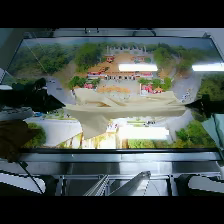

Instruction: Fold the shirts.

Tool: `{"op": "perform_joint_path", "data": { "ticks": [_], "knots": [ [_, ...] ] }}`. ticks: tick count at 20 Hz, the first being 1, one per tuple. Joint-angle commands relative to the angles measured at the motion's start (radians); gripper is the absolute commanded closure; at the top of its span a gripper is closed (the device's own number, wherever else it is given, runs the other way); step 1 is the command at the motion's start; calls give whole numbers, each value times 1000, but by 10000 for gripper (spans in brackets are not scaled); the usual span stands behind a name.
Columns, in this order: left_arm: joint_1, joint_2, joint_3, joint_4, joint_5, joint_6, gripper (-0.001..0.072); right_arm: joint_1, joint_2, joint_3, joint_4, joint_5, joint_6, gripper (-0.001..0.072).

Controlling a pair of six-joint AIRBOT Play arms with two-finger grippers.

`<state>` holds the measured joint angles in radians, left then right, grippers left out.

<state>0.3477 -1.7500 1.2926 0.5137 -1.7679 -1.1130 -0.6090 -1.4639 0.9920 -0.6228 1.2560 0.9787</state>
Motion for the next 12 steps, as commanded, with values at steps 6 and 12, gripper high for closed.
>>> {"op": "perform_joint_path", "data": {
  "ticks": [6, 12],
  "knots": [
    [-50, -251, 425, 22, 122, -166, 682, 208, -243, 223, 41, -273, 5, 687],
    [-60, -420, 600, 41, 119, -190, 664, 219, -310, 228, -58, -265, 4, 686]
  ]
}}
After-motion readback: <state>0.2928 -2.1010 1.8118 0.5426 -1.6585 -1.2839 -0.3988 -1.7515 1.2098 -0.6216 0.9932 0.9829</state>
